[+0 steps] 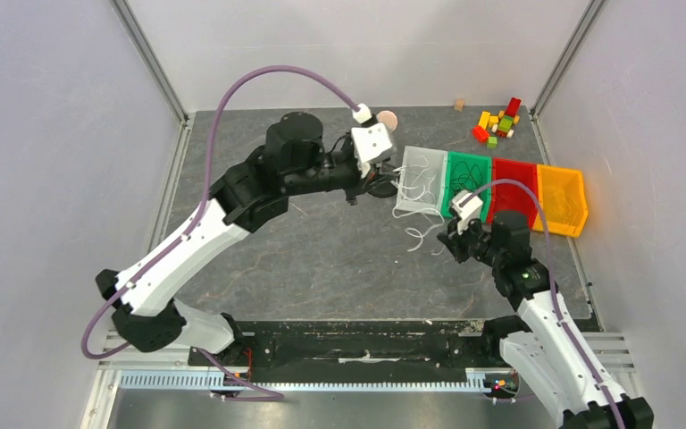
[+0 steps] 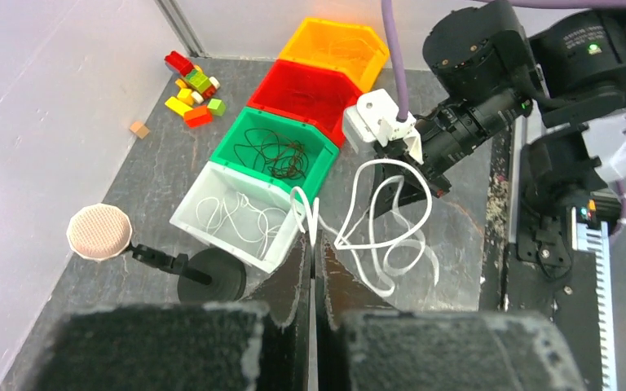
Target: Untangle the cables
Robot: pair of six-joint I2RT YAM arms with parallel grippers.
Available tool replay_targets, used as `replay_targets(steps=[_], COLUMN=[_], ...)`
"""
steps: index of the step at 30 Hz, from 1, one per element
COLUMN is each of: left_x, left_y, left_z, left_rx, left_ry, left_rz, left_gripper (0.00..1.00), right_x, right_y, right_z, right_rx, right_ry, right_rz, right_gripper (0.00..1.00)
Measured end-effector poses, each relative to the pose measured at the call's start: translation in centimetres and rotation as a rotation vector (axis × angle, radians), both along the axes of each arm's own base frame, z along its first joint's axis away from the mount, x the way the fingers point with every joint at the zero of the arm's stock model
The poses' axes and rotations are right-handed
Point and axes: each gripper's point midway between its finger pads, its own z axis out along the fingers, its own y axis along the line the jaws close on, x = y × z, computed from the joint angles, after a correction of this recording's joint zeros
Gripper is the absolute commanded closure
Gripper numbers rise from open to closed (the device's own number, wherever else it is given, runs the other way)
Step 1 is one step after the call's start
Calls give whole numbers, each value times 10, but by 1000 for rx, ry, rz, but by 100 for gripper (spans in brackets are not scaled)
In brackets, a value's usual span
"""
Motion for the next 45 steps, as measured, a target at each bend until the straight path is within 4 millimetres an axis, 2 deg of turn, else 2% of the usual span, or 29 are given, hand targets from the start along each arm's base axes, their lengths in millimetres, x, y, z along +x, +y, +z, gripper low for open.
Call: replay_targets(steps=[2,3,6,7,8,11,14,17,20,24,28,30,32,35,38,39,41,44,45], left_x=[10,17,29,32,34,41,55,75,99,127,141,141,137,115,91,84,69,53,49], left_y=[-9,-14,-27,-31,-34,-42,-57,-70,-81,-86,-80,-75,-72,-71,-68,-66,-62,-59,-58], left_z=[0,-1,-4,-2,-1,8,15,5,-15,-43,-49,-42,-34,-20,-6,-2,4,10,11], left_rx=[8,16,24,19,11,-22,-61,-60,-33,1,-42,-78,-111,-152,-185,-193,-206,-221,-224], left_ry=[12,18,25,22,17,-4,-34,-47,-55,-29,70,110,145,204,246,259,285,326,335], left_rz=[19,31,44,45,46,51,65,105,161,211,178,153,127,69,19,1,-36,-82,-95], left_gripper=[98,98,98,98,98,98,98,98,98,98,98,98,98,98,98,98,98,98,98], right_x=[11,18,24,23,21,17,25,36,43,43,41,43,43,44,44,42,37,35,37], right_y=[-17,-26,-35,-35,-34,-34,-38,-53,-76,-111,-127,-125,-115,-95,-64,-52,-31,-15,-14], right_z=[2,3,1,-2,-5,-2,26,53,66,55,51,62,82,112,138,146,160,172,172], right_rx=[-20,-32,-48,-49,-50,-43,-35,-40,-59,-61,-21,-7,14,58,95,110,132,144,148], right_ry=[-13,-14,10,34,57,90,39,-20,-43,21,96,89,44,-46,-137,-168,-213,-257,-254], right_rz=[-55,-82,-100,-96,-86,-77,-89,-133,-190,-263,-245,-191,-113,-26,51,82,137,187,183], right_gripper=[100,96,37,24,17,11,5,2,2,2,2,2,2,2,2,5,23,80,94])
